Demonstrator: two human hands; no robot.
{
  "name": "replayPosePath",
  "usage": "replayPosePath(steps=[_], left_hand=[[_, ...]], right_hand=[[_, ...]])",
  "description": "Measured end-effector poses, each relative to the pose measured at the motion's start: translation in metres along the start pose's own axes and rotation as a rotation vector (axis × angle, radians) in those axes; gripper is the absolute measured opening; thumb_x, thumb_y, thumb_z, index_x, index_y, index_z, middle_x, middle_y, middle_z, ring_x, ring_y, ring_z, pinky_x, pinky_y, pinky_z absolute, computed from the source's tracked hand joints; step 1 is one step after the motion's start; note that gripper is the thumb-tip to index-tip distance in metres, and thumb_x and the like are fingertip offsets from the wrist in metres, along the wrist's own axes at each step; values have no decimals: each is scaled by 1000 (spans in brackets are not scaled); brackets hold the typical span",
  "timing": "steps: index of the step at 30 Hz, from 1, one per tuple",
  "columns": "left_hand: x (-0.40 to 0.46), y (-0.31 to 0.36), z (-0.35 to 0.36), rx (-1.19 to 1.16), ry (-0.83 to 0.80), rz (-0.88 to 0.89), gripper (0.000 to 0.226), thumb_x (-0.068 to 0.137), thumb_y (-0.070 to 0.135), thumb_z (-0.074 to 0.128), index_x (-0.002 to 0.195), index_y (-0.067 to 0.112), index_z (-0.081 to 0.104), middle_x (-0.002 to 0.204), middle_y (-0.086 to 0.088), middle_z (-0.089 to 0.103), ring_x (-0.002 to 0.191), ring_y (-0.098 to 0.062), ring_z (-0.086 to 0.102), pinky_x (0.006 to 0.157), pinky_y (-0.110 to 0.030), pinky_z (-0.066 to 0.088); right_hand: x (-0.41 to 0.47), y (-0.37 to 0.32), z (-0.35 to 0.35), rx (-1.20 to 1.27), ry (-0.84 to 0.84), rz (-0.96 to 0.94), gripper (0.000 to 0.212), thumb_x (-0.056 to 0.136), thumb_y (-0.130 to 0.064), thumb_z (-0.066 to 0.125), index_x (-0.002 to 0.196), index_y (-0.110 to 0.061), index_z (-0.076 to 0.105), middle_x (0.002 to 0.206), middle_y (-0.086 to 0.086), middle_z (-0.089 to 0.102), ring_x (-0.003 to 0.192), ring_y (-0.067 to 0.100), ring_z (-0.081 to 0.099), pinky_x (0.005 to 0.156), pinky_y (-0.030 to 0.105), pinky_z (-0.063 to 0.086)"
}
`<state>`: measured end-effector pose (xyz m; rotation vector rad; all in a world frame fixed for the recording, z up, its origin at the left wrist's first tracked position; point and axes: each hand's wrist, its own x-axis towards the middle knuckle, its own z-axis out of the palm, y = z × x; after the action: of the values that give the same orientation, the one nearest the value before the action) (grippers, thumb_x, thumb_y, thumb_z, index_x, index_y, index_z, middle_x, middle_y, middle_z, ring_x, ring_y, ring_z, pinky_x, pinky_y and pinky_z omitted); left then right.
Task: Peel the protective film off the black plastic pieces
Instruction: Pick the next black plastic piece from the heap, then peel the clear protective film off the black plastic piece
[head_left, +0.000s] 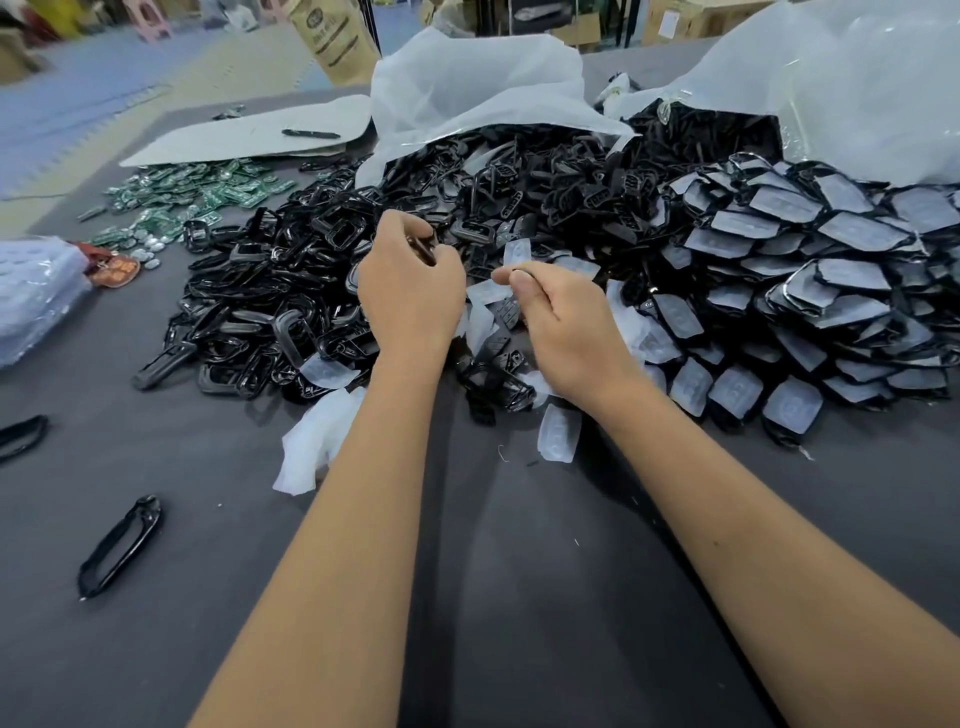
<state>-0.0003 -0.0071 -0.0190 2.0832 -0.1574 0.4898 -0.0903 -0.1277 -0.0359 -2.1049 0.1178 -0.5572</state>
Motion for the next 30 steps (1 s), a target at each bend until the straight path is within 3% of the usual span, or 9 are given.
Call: replayPosePath(steps=[2, 6, 10, 15, 17, 20, 24, 27, 30], left_hand=[[-9, -2, -6, -129, 8, -6, 19, 92, 9, 55, 109, 16, 60, 75, 8, 58, 75, -12, 63, 81, -32, 51], [-29, -7, -16, -222, 51, 54, 26, 97, 5, 52, 120, 15, 55, 84, -2, 58, 76, -29, 73, 77, -49, 59], [-41, -8, -21, -323, 122, 117, 28, 97, -1, 54, 121, 13, 48, 81, -3, 55, 56, -2, 69, 55, -15, 53], [-45, -11, -18, -384, -63, -11, 25, 94, 3, 64, 110, 22, 62, 87, -5, 69, 69, -20, 74, 71, -37, 63], [-46, -13, -15, -404, -103, -42, 23, 92, 5, 68, 106, 23, 68, 84, -2, 71, 72, -18, 72, 77, -41, 62], [-45, -17, -14, -435, -133, -51, 20, 90, 10, 72, 101, 28, 72, 74, 6, 67, 69, -13, 63, 75, -42, 58], [-44, -16, -14, -552, -188, -120, 22, 94, 3, 68, 101, 24, 73, 87, -8, 74, 66, -22, 75, 66, -33, 61], [-46, -17, -11, -565, -230, -158, 27, 95, 0, 67, 104, 23, 77, 91, -2, 72, 65, -26, 77, 66, -31, 62], [-45, -19, -7, -546, -272, -187, 34, 95, -3, 62, 106, 24, 79, 86, 9, 70, 69, -24, 78, 72, -33, 64]], right_hand=[[-3, 3, -1, 281, -18, 82, 26, 108, -12, 54, 128, -7, 70, 70, -15, 62, 57, -1, 54, 59, 15, 43], [-9, 6, -3, 549, -21, 146, 18, 99, -7, 69, 115, -3, 63, 74, 9, 74, 52, 14, 53, 46, 19, 42], [-11, 11, -2, 627, 21, 166, 8, 97, -6, 71, 100, -2, 65, 80, 14, 76, 54, 18, 58, 44, 22, 42], [-10, 13, -1, 678, 20, 153, 16, 102, 1, 60, 115, -3, 67, 89, 17, 77, 59, 16, 60, 50, 24, 47], [-10, 14, -1, 648, 14, 144, 13, 102, -1, 59, 112, -4, 67, 90, 14, 78, 64, 18, 64, 53, 25, 49], [-10, 13, 0, 598, 35, 124, 7, 102, -5, 61, 107, -4, 65, 92, 10, 80, 74, 22, 71, 63, 30, 56], [-10, 12, 1, 561, 106, 41, 5, 96, 1, 68, 99, -3, 69, 97, 7, 80, 95, 17, 75, 85, 25, 58], [-8, 13, 0, 429, 180, 16, 9, 88, -6, 79, 92, -14, 78, 91, -2, 76, 85, 9, 68, 79, 22, 54], [-6, 14, -2, 500, 229, 26, 10, 88, -3, 80, 91, -13, 77, 82, -2, 75, 72, 11, 68, 68, 25, 54]])
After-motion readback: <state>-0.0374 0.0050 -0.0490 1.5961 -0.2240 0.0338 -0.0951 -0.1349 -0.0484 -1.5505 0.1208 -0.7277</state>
